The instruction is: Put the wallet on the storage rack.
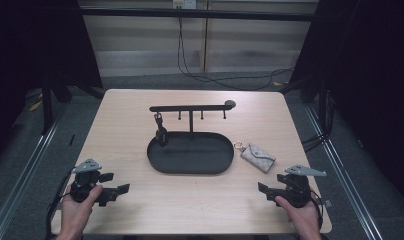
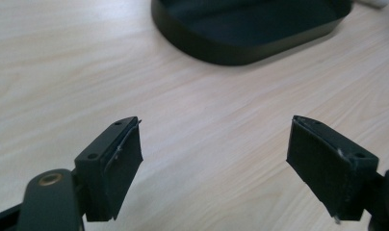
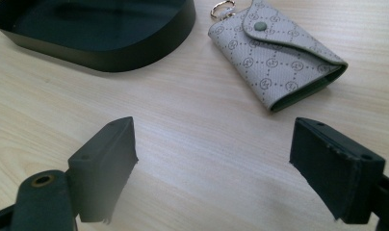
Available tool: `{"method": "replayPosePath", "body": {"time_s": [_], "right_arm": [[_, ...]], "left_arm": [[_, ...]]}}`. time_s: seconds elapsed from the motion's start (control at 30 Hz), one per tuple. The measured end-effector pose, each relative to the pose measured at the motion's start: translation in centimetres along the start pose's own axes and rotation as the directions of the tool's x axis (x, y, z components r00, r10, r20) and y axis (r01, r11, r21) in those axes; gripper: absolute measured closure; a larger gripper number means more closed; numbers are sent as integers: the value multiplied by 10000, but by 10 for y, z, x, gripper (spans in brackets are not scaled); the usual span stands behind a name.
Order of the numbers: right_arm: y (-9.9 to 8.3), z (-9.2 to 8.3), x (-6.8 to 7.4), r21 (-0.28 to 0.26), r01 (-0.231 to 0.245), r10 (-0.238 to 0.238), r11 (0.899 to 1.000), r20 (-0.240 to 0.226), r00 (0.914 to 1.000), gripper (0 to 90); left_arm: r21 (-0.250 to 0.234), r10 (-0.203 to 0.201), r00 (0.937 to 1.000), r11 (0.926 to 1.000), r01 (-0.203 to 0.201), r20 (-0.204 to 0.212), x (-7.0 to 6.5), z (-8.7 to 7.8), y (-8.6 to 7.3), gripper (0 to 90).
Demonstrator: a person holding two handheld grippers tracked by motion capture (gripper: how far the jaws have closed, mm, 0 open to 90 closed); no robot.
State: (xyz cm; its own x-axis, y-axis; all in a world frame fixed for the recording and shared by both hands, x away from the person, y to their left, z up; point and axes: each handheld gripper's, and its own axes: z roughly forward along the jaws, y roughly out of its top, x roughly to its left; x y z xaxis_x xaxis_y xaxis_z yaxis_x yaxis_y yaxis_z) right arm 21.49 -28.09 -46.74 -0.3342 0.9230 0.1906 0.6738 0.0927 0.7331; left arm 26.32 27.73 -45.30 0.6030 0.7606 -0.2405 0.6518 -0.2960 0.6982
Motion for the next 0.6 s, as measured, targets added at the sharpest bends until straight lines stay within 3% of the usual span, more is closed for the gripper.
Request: {"method": "replayPosePath", "body": {"time_s": [0.3, 0.4, 0.6], "right_arm": [[17, 0, -3, 382, 137, -140, 9992, 69, 9999, 161], [24, 3, -5, 774, 179, -175, 9968, -57, 9998, 167], [36, 7, -9, 1345, 182, -165, 9907, -141, 9998, 196]], "left_arm": [[-207, 36, 9994, 9998, -28, 355, -10, 2, -14, 199], [-108, -104, 9992, 9999, 108, 387, -12, 5, -15, 199], [201, 77, 9981, 9998, -89, 612, -15, 13, -16, 199]]}}
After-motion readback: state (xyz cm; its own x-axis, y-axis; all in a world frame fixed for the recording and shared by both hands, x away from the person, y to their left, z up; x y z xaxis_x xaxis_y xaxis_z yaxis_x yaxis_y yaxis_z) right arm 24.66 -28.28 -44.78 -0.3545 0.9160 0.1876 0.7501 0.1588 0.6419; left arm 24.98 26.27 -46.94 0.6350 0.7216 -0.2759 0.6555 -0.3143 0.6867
